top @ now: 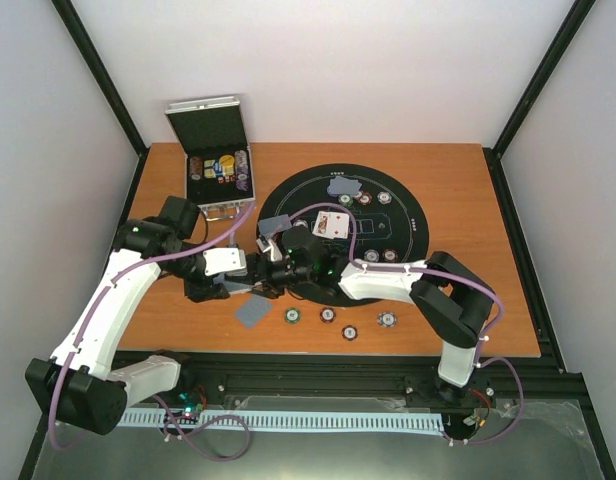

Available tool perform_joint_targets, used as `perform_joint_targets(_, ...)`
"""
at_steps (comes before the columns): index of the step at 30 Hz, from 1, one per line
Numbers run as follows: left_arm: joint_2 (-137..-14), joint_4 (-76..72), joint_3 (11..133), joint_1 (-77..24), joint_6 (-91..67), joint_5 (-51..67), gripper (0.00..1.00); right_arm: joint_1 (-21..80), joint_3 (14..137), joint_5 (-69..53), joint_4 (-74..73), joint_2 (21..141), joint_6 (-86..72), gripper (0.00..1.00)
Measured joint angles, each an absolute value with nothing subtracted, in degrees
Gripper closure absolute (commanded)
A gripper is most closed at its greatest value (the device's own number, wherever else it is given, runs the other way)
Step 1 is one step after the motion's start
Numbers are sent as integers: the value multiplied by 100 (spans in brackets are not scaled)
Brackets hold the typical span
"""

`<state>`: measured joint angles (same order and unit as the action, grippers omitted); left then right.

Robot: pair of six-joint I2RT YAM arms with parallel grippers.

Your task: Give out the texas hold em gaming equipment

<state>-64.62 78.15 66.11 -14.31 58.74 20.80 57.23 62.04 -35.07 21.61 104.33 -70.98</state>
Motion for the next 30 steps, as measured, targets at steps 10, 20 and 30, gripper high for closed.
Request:
perform_joint_targets(10, -6458, 7806, 6604, -1431, 5878, 2056, 99, 5568, 5800, -3712, 2571, 10322, -7065, 31)
perform_joint_targets(20, -6458, 7802, 6604, -1431, 5878, 1990, 99, 5374, 5531, -3686, 2237, 9885, -6825, 35)
perform_joint_targets(30, -6458, 7797, 6604, -1431, 5876, 1979, 99, 5356, 5701, -3686, 1986, 9762, -6775, 73)
